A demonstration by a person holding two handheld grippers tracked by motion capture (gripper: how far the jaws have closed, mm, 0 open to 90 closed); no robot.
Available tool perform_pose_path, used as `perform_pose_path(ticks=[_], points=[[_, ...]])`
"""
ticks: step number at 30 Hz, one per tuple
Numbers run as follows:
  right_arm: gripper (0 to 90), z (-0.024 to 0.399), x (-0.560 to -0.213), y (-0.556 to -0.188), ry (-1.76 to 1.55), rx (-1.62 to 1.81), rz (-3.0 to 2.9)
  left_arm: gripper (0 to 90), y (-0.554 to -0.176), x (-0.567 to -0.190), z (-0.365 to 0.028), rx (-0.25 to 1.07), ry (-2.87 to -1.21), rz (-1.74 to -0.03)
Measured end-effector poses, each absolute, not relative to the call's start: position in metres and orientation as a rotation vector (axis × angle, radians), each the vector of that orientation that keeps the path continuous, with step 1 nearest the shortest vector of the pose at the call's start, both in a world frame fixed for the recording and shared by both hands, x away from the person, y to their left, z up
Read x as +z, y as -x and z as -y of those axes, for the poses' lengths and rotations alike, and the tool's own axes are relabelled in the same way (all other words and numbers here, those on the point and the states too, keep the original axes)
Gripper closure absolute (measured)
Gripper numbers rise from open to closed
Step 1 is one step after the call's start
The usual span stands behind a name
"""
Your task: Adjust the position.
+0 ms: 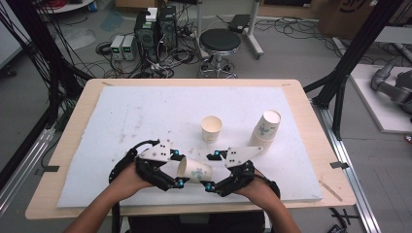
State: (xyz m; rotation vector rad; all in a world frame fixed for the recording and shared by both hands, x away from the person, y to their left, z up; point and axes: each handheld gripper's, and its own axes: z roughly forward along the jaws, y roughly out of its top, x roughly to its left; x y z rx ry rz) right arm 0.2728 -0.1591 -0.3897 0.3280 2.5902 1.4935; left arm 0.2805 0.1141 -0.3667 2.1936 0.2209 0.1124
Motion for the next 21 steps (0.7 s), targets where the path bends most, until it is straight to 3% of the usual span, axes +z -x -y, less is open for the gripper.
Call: perform_pose_path(ticks=[21], points=[[19.4,0.126,-0.38,-0.276,-0.088,1.137,-2.647,29.5,-0.29,-0.343,-0.095,0.131,-2.432,-0.181]])
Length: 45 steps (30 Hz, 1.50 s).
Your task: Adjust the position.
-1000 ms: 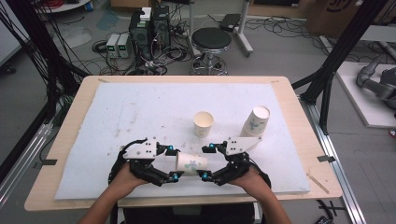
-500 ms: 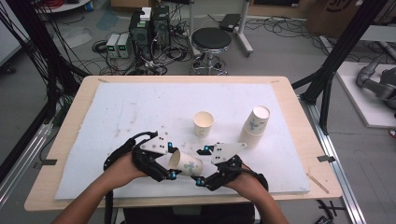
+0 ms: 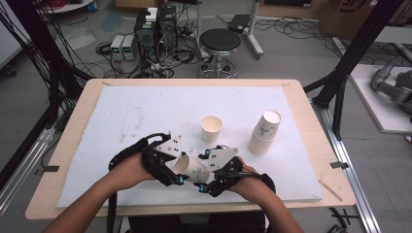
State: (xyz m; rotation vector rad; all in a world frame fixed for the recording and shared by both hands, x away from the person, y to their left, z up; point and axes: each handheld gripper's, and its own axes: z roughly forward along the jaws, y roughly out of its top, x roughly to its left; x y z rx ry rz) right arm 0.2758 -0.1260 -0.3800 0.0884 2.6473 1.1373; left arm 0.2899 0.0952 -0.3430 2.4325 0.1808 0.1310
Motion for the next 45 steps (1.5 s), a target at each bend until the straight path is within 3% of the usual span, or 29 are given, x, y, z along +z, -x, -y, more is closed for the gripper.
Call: perform_pose_path(ticks=[12,21,29,34,45], points=[[20.2,0.113,-0.385,-0.278,-0.058,1.093,-2.678,29.4,-0.292,-0.342,-0.092,0.123,-2.457,-0.182],[32.6,0.113,-0.39,-0.282,-0.084,1.112,-2.71,29.0,-0.291,-0.344,-0.09,0.116,-2.439,-0.169],[34.0,0.115,-0.396,-0.282,-0.123,1.151,-2.714,27.0,-0.29,-0.346,-0.088,0.124,-2.409,-0.174],[33.4,0.119,-0.397,-0.283,-0.156,1.148,-2.711,18.7,-0.29,-0.346,-0.093,0.176,-2.309,-0.141],[33.1,0.146,-0.399,-0.287,-0.303,1.244,-2.655,18.7,-0.289,-0.341,-0.134,0.169,-1.98,-0.306]])
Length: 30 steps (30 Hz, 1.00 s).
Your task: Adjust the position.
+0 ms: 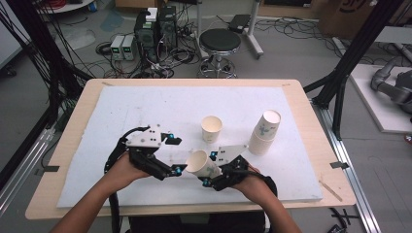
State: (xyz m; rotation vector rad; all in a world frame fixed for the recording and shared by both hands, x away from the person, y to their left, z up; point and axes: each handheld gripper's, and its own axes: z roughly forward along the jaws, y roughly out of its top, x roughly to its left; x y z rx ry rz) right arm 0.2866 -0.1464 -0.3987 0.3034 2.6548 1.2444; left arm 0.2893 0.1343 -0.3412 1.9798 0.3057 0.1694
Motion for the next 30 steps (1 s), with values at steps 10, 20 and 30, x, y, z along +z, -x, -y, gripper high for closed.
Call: perform_pose_path(ticks=[10,20,30], points=[[32.5,0.173,-0.401,-0.286,-0.419,1.425,-2.514,18.2,-0.283,-0.371,-0.168,0.226,-1.783,-0.472],[32.5,0.188,-0.403,-0.285,-0.468,1.564,-2.392,18.2,-0.279,-0.401,-0.183,0.265,-1.697,-0.579],[32.5,0.199,-0.407,-0.283,-0.524,1.644,-2.313,18.2,-0.277,-0.423,-0.196,0.33,-1.648,-0.653]])
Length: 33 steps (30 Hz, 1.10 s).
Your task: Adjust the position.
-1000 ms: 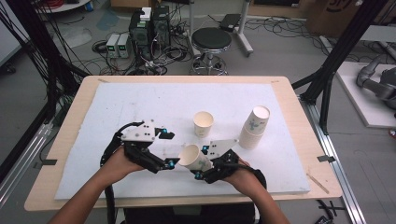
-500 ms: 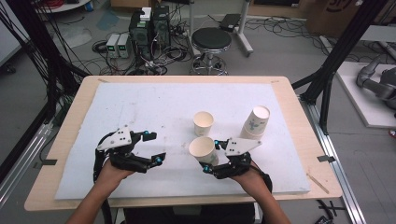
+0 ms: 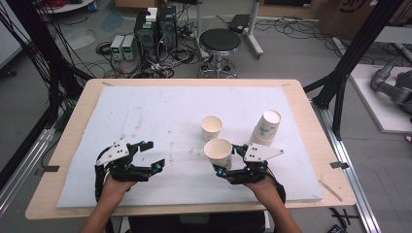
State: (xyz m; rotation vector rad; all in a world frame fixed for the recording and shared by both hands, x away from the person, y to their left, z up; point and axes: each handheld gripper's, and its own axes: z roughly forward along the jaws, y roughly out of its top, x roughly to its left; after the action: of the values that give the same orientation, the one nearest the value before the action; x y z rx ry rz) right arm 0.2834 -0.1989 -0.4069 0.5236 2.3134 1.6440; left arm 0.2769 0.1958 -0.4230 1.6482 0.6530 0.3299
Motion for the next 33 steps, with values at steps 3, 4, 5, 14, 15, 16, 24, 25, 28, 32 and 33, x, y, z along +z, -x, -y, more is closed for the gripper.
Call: perform_pose_path(ticks=[3,4,5,14,15,16,24,25,28,32,33], points=[[32.5,0.201,-0.408,-0.284,-0.54,1.653,-2.294,18.3,-0.275,-0.427,-0.198,0.355,-1.643,-0.674],[32.5,0.202,-0.409,-0.284,-0.547,1.655,-2.286,18.3,-0.274,-0.427,-0.199,0.366,-1.644,-0.675],[32.5,0.203,-0.409,-0.285,-0.555,1.664,-2.282,18.2,-0.274,-0.427,-0.2,0.368,-1.646,-0.676],[32.6,0.207,-0.41,-0.289,-0.607,1.714,-2.211,18.2,-0.272,-0.428,-0.208,0.403,-1.636,-0.683],[32.6,0.207,-0.41,-0.29,-0.611,1.714,-2.204,18.2,-0.272,-0.428,-0.208,0.408,-1.635,-0.687],[32.6,0.207,-0.41,-0.29,-0.615,1.714,-2.204,18.2,-0.272,-0.428,-0.209,0.41,-1.636,-0.689],[32.6,0.203,-0.409,-0.292,-0.607,1.723,-2.199,18.2,-0.27,-0.428,-0.214,0.422,-1.627,-0.703],[32.6,0.202,-0.409,-0.292,-0.612,1.729,-2.197,18.3,-0.27,-0.428,-0.215,0.421,-1.623,-0.706],[32.6,0.201,-0.409,-0.293,-0.603,1.73,-2.194,18.3,-0.269,-0.427,-0.217,0.425,-1.615,-0.712],[32.6,0.199,-0.409,-0.292,-0.596,1.729,-2.2,18.3,-0.27,-0.427,-0.218,0.43,-1.611,-0.711],[32.6,0.199,-0.409,-0.292,-0.596,1.729,-2.199,18.3,-0.27,-0.427,-0.218,0.431,-1.613,-0.71]])
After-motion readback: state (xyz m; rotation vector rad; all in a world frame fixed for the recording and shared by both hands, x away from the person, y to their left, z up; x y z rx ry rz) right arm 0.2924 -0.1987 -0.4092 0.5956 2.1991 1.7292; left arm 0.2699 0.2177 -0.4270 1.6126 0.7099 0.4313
